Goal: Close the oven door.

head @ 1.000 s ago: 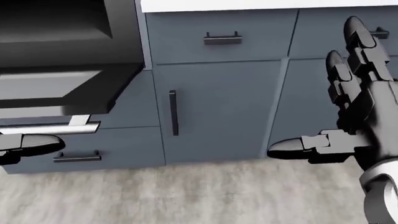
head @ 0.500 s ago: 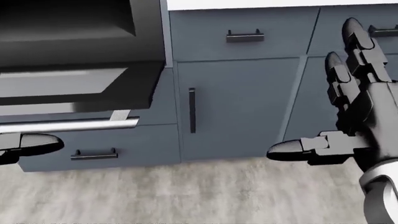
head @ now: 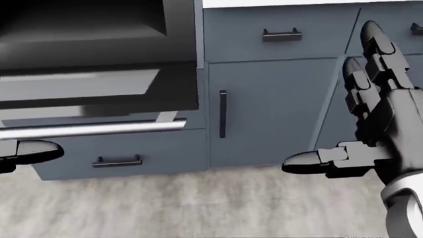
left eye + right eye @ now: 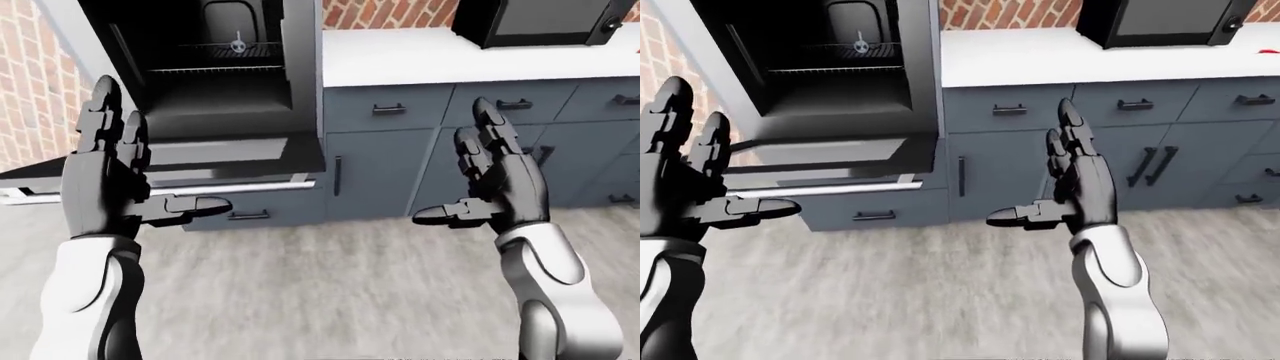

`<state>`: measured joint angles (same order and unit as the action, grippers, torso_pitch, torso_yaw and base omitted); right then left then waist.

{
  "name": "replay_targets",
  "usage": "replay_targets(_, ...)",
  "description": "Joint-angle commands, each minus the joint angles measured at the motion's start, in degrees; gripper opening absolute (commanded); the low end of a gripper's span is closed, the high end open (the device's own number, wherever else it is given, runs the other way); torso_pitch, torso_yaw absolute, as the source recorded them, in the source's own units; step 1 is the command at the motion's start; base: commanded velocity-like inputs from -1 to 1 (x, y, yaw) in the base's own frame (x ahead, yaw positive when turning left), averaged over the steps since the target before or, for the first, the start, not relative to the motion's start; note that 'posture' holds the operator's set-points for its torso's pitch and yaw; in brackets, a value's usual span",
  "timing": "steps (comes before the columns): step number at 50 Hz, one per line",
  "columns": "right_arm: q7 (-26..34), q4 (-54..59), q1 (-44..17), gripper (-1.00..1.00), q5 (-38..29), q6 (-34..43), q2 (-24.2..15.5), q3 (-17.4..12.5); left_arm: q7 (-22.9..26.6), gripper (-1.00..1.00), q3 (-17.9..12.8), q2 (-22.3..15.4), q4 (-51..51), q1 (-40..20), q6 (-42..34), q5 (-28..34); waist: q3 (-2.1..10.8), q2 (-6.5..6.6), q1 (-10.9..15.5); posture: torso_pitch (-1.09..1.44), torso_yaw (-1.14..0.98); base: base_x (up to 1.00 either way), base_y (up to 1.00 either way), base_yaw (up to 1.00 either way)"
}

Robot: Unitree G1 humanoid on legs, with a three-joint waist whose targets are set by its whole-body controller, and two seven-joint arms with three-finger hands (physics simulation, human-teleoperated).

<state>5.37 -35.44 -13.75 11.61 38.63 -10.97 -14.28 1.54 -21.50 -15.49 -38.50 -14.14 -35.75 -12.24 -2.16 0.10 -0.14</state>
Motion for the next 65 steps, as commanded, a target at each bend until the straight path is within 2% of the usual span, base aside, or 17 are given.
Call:
replay_targets(1,-0.19,-1.83,-1.17,1.0,-0.19,-2.05,-0.51,-0.48,0.16,1.0,-0.14,-0.5,-1.57,-1.19,1.77,-0.16,0.79,0.13,-0.14,0.0,0.0,0.03,0.22,0.0)
replay_targets(5,-0.05,-1.78,-0.98,1.0,-0.38,-2.09,-0.43,-0.39,0.13,1.0,-0.19,-0.54,-1.53,-1.22,1.79,-0.16,1.38,-4.69,-0.13,0.0,0.0,0.04,0.22,0.0)
replay_targets(6,-0.03,-1.79,-0.95,1.0,-0.41,-2.09,-0.42,-0.37,0.15,1.0,-0.13,-0.53,-1.53,-1.15,1.86,-0.1,0.7,-2.12,-0.73,0.0,0.0,0.05,0.21,0.0)
replay_targets(9,0.05,-1.72,-0.82,1.0,-0.55,-2.22,-0.34,-0.34,0.19,1.0,-0.22,-0.58,-1.47,-1.2,1.84,-0.13,1.19,-2.89,-0.38,0.0,0.0,0.06,0.22,0.0)
replay_targets(14,0.11,-1.93,-0.97,1.0,-0.51,-1.87,-0.41,-0.44,0.13,1.0,-0.31,-0.62,-1.6,-1.26,1.66,-0.24,0.15,0.1,-0.41,0.0,0.0,0.07,0.22,0.0)
replay_targets(18,0.14,-2.03,-0.94,1.0,-0.51,-1.81,-0.4,-0.48,0.07,1.0,-0.32,-0.64,-1.75,-1.27,1.53,-0.32,1.86,5.38,-0.88,0.0,0.0,0.07,0.22,0.0)
replay_targets(31,0.21,-2.31,-0.99,1.0,-0.47,-1.49,-0.46,-0.53,-0.01,1.0,-0.68,-0.98,-1.96,-1.44,1.18,-0.66,0.65,-3.94,0.06,0.0,0.0,0.08,0.22,0.0)
replay_targets(32,0.2,-2.31,-0.99,1.0,-0.49,-1.51,-0.45,-0.53,-0.02,1.0,-0.72,-1.0,-1.94,-1.45,1.17,-0.68,0.53,-1.77,-0.56,0.0,0.0,0.08,0.22,0.0)
replay_targets(35,0.25,-2.3,-0.94,1.0,-0.45,-1.51,-0.46,-0.63,-0.05,1.0,-0.66,-0.96,-1.98,-1.36,1.2,-0.66,1.28,-2.76,-0.15,0.0,0.0,0.08,0.22,0.0)
replay_targets(39,0.13,-2.66,-1.33,1.0,-0.29,-0.91,-0.62,-0.74,-0.19,1.0,-0.79,-1.15,-2.19,-1.77,0.66,-0.87,0.39,-0.5,-0.25,0.0,0.0,0.08,0.22,0.0)
replay_targets(43,0.1,-2.56,-1.47,1.0,-0.12,-0.92,-0.74,-0.91,-0.23,1.0,-0.77,-1.19,-2.12,-1.69,0.82,-0.89,1.75,6.09,-0.57,0.0,0.0,0.08,0.22,0.0)
replay_targets(44,0.08,-2.63,-1.5,1.0,-0.08,-0.85,-0.76,-0.93,-0.2,1.0,-0.8,-1.19,-2.06,-1.64,0.91,-0.89,1.28,3.77,-0.09,0.0,0.0,0.08,0.22,0.0)
replay_targets(53,-0.05,-2.3,-1.61,1.0,0.13,-1.05,-1.02,-1.2,-0.32,1.0,-0.77,-1.25,-2.12,-1.73,0.81,-0.91,0.27,-0.41,0.12,0.0,0.0,0.08,0.22,0.0)
replay_targets(56,-0.12,-2.43,-1.75,1.0,0.27,-0.83,-1.12,-1.33,-0.36,1.0,-0.82,-1.29,-2.16,-1.8,0.66,-0.97,1.24,-4.46,0.17,0.0,0.0,0.08,0.22,0.0)
replay_targets(57,-0.1,-2.42,-1.68,1.0,0.26,-0.88,-1.16,-1.33,-0.37,1.0,-0.83,-1.29,-2.17,-1.79,0.63,-0.99,0.76,-1.88,-0.47,0.0,0.0,0.07,0.22,0.0)
replay_targets(61,-0.15,-2.39,-1.74,1.0,0.3,-0.88,-1.21,-1.32,-0.39,1.0,-0.85,-1.23,-2.07,-1.64,0.82,-0.96,1.36,-2.56,-0.22,0.0,0.0,0.08,0.23,0.0)
replay_targets(65,-0.15,-2.17,-1.93,1.0,0.42,-0.95,-1.34,-1.54,-0.37,1.0,-0.87,-1.23,-2.12,-1.63,0.78,-1.0,0.27,-0.03,-0.42,0.0,0.0,0.08,0.23,0.0)
